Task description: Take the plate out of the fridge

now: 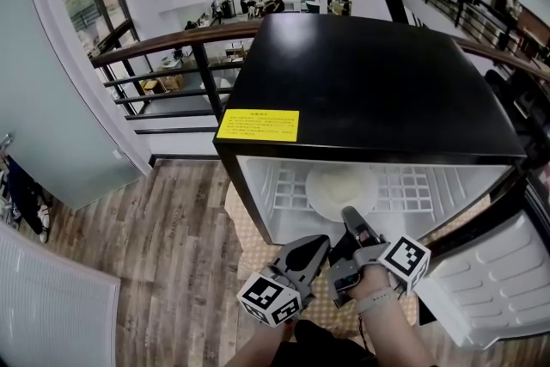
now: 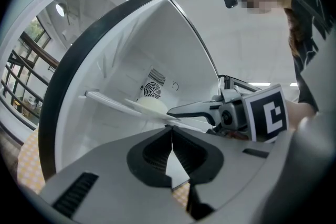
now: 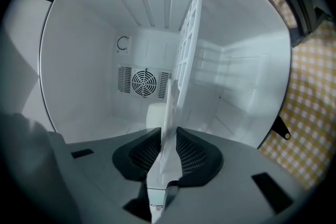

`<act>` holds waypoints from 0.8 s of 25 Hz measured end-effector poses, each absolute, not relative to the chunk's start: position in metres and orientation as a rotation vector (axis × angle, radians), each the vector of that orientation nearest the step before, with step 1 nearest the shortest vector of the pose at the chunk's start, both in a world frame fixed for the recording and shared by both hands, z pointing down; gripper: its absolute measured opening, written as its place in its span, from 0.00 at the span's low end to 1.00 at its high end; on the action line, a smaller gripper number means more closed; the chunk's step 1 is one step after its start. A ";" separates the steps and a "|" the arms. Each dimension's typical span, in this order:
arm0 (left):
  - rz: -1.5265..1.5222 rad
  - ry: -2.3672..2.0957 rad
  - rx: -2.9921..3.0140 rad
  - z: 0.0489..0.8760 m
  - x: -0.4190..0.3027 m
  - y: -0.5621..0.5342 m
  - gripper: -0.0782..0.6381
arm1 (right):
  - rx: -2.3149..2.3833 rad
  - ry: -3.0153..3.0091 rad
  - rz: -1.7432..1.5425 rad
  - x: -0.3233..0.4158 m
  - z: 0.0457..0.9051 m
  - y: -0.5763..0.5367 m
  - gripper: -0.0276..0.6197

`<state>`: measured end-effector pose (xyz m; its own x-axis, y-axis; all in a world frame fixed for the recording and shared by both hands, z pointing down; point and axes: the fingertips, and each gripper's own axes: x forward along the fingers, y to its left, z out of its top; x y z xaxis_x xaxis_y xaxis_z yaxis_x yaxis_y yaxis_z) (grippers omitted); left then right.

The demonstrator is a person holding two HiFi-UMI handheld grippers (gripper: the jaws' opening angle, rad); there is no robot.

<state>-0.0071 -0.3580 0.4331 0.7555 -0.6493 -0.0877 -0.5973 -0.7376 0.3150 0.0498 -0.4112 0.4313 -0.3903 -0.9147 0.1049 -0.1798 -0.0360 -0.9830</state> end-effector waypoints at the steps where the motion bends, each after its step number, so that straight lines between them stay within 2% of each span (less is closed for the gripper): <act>1: -0.277 -0.975 2.686 0.433 -0.007 -0.358 0.12 | -1.164 1.599 -1.482 0.050 0.431 -0.411 0.20; 6: -0.283 -0.997 2.686 0.432 -0.013 -0.358 0.12 | -1.130 1.581 -1.485 0.049 0.427 -0.406 0.19; 9: -0.299 -1.018 2.689 0.429 -0.016 -0.359 0.12 | -1.124 1.609 -1.469 0.048 0.424 -0.404 0.13; 20: -0.293 -0.998 2.683 0.433 -0.012 -0.358 0.12 | -1.125 1.628 -1.455 0.046 0.421 -0.390 0.12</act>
